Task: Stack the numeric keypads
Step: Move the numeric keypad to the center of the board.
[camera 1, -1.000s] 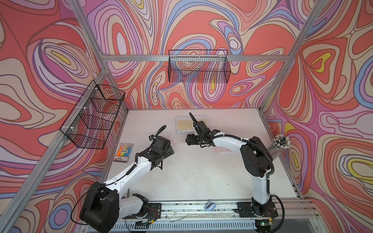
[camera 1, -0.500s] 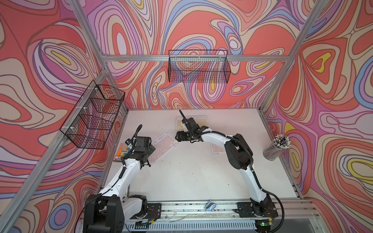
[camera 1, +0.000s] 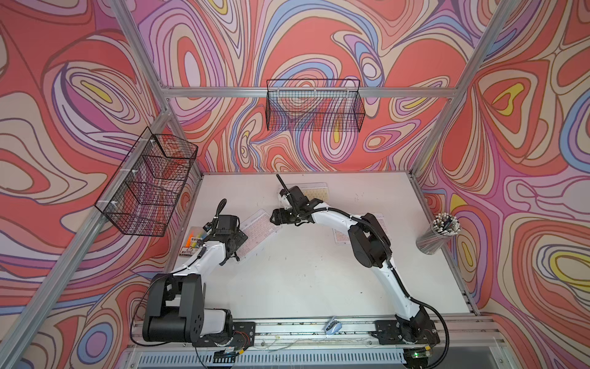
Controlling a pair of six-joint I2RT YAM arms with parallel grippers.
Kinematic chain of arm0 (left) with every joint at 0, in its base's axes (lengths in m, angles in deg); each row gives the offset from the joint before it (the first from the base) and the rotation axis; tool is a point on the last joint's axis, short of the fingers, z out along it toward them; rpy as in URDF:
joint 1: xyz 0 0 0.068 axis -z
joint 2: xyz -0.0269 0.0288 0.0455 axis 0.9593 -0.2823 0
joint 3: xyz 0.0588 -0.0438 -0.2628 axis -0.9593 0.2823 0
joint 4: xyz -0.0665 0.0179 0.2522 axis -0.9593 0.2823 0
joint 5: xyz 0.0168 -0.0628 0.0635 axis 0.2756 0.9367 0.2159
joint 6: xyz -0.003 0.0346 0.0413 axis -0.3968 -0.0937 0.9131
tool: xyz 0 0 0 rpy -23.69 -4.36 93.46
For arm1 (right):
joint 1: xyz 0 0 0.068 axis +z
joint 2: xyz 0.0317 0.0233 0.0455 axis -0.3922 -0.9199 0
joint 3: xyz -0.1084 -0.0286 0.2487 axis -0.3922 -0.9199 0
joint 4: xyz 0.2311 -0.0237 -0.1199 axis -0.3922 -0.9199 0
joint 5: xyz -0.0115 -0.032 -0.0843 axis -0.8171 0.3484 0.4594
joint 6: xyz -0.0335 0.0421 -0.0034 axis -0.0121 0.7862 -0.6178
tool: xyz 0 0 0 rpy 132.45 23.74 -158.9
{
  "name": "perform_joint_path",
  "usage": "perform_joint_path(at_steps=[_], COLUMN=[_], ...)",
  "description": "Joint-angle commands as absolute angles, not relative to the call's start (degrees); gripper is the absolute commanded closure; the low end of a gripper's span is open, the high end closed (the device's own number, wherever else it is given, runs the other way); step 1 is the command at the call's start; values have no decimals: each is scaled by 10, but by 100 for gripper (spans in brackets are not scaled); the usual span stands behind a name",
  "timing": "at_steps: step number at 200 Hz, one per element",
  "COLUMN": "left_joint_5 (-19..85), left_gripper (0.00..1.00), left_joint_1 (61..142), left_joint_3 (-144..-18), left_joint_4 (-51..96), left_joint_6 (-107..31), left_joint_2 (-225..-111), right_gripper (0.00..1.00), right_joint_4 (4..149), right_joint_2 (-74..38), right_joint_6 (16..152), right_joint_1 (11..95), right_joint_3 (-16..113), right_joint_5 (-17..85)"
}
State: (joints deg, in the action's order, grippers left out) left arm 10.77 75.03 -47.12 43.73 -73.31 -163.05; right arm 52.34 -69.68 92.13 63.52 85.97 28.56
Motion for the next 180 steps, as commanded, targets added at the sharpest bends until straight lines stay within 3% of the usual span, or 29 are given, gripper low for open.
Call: perform_joint_path(at_steps=[1,88,180], left_joint_5=[126,194,305], left_gripper=[0,0,2], left_joint_1=[746,744,745], left_joint_3=[-465,-461,-422], left_joint_4=[414,330,255], left_joint_6=[-731,-728,-712], left_joint_2=[-1652,-1725,-1725], right_gripper=[18,19,21], right_joint_4=[537,549,662], right_joint_2=[-699,-689,-525], right_joint_6=[930,942,1019], right_joint_1=[645,655,665], right_joint_3=[839,805,582], right_joint_5=[260,239,208])
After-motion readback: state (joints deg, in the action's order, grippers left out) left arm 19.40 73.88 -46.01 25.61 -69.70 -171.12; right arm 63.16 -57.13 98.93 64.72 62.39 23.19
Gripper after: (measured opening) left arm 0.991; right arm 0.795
